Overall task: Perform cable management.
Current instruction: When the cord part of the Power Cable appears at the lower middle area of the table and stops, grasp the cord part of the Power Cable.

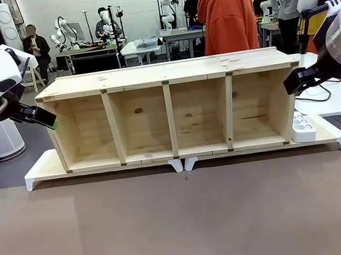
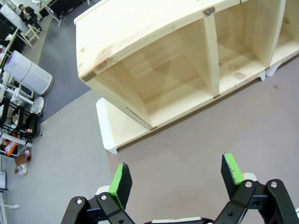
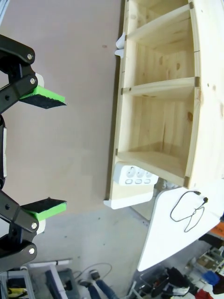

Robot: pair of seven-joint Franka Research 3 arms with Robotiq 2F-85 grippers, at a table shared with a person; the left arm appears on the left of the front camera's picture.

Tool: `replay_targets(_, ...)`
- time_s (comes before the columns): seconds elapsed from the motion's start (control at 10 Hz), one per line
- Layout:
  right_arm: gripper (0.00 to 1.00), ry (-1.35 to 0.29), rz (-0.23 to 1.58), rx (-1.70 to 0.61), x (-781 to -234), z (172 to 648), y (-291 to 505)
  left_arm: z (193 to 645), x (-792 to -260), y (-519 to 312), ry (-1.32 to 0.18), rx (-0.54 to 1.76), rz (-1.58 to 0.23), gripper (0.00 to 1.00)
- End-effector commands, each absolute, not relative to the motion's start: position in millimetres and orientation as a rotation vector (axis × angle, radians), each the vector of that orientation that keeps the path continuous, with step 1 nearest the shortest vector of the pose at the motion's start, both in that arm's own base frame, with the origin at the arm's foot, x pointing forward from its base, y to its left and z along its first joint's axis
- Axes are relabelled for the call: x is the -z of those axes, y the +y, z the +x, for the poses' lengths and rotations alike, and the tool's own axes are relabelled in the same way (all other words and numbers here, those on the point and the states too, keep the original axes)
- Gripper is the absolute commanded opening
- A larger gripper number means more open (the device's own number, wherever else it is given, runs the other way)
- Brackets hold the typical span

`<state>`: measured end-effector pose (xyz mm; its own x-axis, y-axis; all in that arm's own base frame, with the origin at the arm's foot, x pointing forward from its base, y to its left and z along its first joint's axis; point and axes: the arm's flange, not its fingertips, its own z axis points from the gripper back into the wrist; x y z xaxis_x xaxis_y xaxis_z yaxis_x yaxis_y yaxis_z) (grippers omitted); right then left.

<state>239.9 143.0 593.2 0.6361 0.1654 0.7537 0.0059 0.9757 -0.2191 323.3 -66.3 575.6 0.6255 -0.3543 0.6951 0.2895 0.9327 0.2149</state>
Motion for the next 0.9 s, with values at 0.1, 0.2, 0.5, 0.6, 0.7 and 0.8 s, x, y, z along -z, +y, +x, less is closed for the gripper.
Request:
replay_targets(0.1, 1.0, -0.877, -0.209, -0.102, -593.1, 240.0, 142.7, 323.5, -575.5, -65.7, -0.815, 0.37, 0.082, 1.0)
replay_targets(0.2, 1.0, -0.877, -0.209, -0.102, -593.1, 240.0, 142.7, 323.5, -575.5, -65.7, -0.815, 0.37, 0.082, 1.0)
replay_targets(0.5, 1.0, -0.877, -0.209, -0.102, -593.1, 240.0, 142.7, 323.5, -575.5, -65.7, -0.815, 0.37, 0.082, 1.0)
replay_targets(0.6, 1.0, -0.877, -0.209, -0.102, -593.1, 240.0, 142.7, 323.5, -575.5, -65.7, -0.815, 0.37, 0.082, 1.0)
replay_targets(0.7, 1.0, -0.877, -0.209, -0.102, -593.1, 240.0, 142.7, 323.5, -575.5, -65.7, -0.815, 0.37, 0.082, 1.0)
replay_targets(0.8, 1.0, -0.877, -0.209, -0.102, -593.1, 240.0, 142.7, 323.5, -575.5, -65.7, -0.815, 0.37, 0.082, 1.0)
